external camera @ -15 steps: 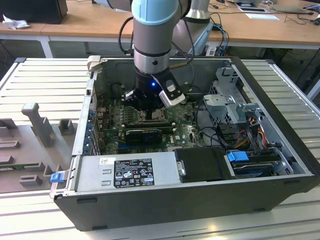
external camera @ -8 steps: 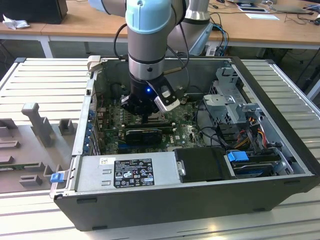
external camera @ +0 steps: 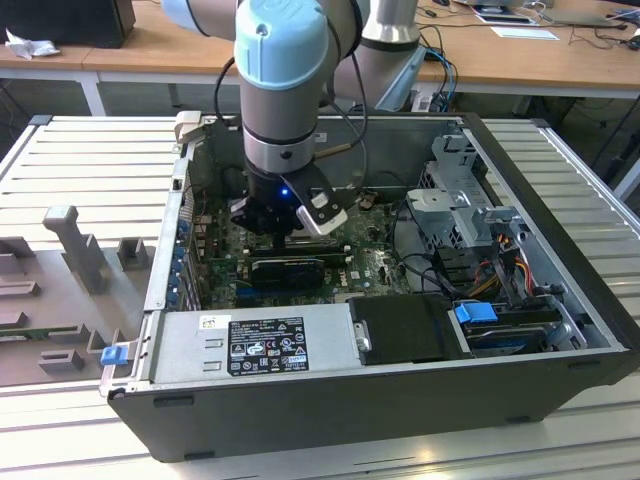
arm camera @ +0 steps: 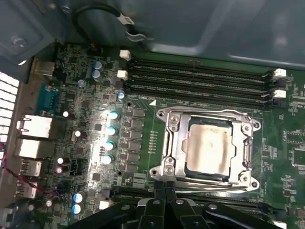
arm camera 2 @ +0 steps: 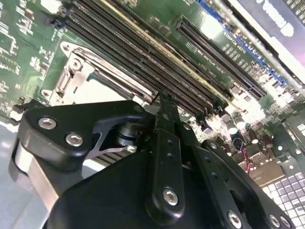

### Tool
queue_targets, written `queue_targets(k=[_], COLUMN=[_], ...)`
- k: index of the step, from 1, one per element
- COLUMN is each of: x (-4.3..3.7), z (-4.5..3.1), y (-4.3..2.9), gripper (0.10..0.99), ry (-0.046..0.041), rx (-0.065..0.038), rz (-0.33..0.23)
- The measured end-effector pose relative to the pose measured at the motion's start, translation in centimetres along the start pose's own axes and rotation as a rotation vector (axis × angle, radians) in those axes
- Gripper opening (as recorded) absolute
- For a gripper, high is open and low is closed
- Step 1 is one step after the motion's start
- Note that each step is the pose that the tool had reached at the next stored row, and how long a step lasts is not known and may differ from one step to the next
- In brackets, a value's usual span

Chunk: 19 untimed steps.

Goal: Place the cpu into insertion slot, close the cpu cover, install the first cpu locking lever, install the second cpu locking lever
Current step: 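Install the second cpu locking lever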

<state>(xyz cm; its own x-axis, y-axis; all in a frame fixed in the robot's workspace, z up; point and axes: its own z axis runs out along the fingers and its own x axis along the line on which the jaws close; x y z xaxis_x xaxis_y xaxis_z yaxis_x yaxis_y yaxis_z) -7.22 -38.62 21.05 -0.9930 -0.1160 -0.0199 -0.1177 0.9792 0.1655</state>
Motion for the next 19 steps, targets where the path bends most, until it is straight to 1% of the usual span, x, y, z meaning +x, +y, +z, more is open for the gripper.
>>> queue_targets(k=[1,3,5,8,9,12,14,15,17,18,19], x=[0.03,0.06,0.11,0.31,0.33,0.39,0.42,0.39,0.39,0.38,0.37], z=[0.18,0.44,0.63,0.99,1.11,1.37,1.4,1.23,0.58,-0.37,-0.85], y=[-0.06,-0.12,-0.16,-0.18,-0.19,-0.26,-0.25,-0.19,-0.09,0.06,0.14], gripper=[0.106,0.106,0.106,0.106,0.106,0.106,0.106,0.106,0.106,0.106,0.106], ry=[-0.0007,-0.0012,-0.0019,-0.0055,-0.006,-0.0059,-0.0067,-0.0083,-0.0075,-0.0073,-0.0072], rx=[-0.006,-0.01,-0.018,-0.047,-0.05,-0.056,-0.061,-0.064,-0.063,-0.062,-0.062], rz=[0.0,0.0,0.0,-0.001,-0.001,-0.001,-0.001,-0.001,-0.001,-0.001,-0.001])
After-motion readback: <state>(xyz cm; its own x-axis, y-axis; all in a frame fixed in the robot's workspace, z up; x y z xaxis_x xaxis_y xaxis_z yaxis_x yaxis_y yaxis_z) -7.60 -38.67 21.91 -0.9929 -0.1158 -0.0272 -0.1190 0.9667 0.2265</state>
